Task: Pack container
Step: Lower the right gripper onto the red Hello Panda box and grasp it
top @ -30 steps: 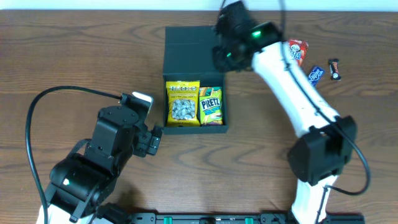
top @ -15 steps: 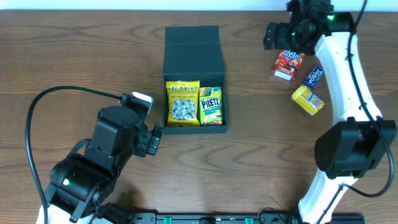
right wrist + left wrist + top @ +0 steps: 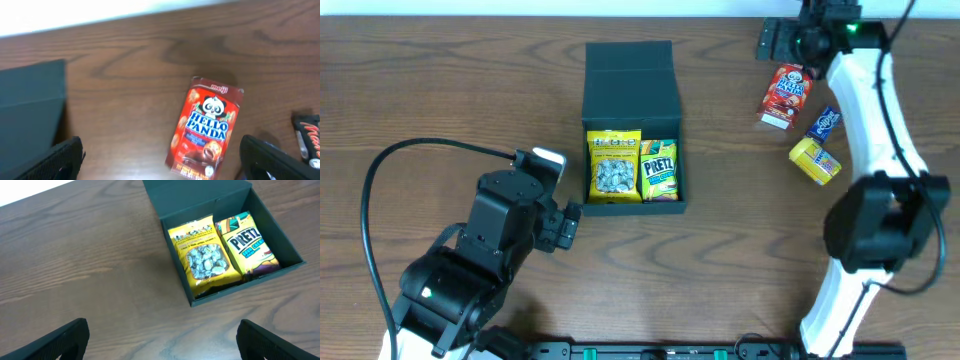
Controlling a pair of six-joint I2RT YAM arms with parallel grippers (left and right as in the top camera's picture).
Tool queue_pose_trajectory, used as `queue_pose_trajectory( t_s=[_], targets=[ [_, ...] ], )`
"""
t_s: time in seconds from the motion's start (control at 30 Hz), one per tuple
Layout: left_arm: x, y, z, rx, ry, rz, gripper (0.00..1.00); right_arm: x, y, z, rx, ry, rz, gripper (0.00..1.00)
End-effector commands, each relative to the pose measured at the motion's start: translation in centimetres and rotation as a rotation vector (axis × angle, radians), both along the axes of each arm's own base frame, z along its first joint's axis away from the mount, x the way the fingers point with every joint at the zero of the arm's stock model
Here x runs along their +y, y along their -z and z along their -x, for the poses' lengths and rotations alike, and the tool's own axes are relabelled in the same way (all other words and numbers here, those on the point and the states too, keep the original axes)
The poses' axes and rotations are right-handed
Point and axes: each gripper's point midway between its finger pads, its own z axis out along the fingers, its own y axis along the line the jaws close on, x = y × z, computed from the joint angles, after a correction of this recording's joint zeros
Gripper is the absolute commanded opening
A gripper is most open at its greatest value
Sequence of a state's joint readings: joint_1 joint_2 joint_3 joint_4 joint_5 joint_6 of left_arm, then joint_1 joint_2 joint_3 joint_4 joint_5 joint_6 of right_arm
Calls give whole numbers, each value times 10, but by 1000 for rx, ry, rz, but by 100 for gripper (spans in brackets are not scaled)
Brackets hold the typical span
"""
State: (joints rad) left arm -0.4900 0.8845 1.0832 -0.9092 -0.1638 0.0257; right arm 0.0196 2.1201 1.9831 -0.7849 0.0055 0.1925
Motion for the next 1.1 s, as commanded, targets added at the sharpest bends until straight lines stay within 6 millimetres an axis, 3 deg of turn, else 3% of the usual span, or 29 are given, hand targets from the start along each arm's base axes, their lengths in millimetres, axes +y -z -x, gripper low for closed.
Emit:
queue_pose_trajectory(
  t_s=[0.0, 0.3, 0.73, 0.9, 1.07],
  targets=[
    [0, -3, 0, -7, -4, 9, 95, -22, 33, -11, 31, 102, 33, 99],
    [0, -3, 0, -7, -4, 9, 95, -34, 105, -14, 132, 229, -10, 99],
    [0, -3, 0, -7, -4, 9, 95, -36, 160, 4, 262, 355, -50, 99],
    [0, -3, 0, -7, -4, 9, 95, -38, 154, 8, 269, 375, -46, 99],
    [0, -3, 0, -7, -4, 9, 95, -39, 115, 2, 195, 369, -47, 99]
  ],
)
